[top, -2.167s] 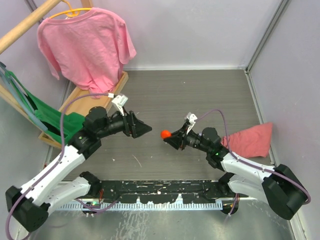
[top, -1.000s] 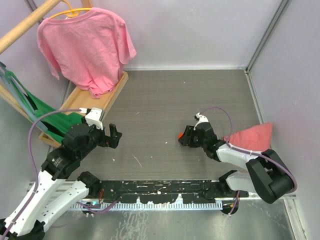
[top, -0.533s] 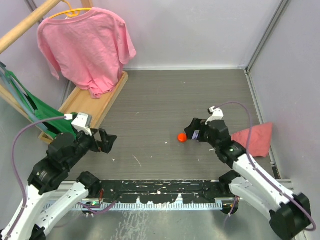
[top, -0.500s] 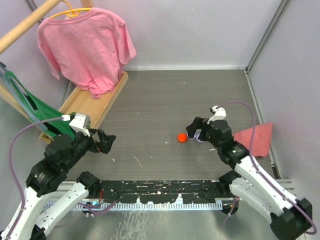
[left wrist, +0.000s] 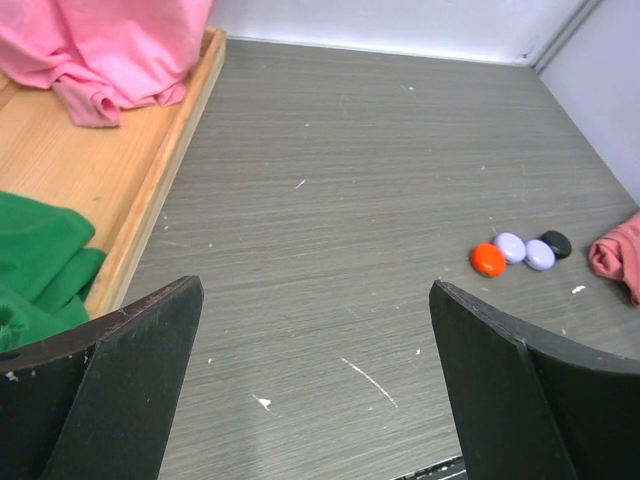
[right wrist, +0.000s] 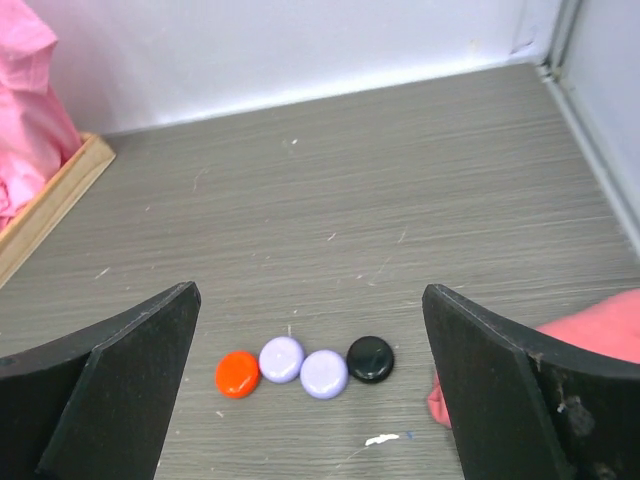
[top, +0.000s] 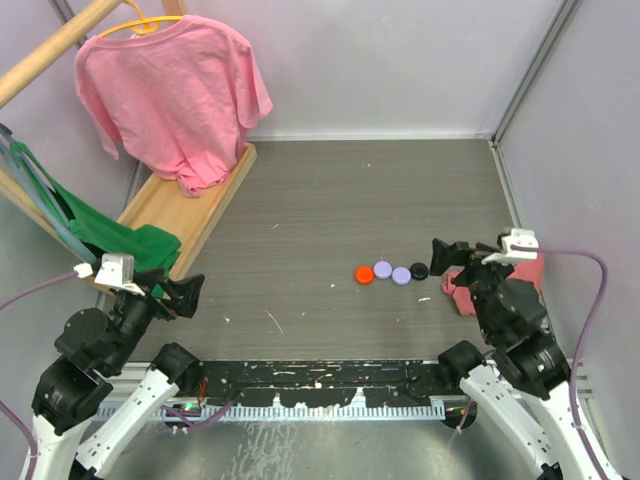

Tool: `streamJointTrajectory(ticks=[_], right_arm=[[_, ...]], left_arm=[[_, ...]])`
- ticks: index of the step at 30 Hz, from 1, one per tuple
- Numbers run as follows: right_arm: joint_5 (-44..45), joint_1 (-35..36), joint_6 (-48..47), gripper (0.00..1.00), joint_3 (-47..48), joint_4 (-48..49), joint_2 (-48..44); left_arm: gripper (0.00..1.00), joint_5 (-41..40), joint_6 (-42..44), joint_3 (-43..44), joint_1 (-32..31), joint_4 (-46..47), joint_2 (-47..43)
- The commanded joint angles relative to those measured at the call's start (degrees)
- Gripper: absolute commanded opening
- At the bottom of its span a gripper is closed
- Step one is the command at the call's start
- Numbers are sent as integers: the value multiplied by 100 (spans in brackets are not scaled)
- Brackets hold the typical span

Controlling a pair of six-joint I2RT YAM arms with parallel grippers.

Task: Insert the wireless bluetooth earbuds into the charging case
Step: Reset both arms

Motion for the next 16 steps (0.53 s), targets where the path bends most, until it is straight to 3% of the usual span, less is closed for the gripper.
streamJointTrajectory(ticks=[1, 16], right_arm=[[673, -15, -572, 100, -73, 78, -555], [235, -17, -726, 100, -303, 314, -730]], left_arm=[[98, -490, -66, -429, 34, 385, -382], [98, -532, 87, -702, 32, 642, -333]])
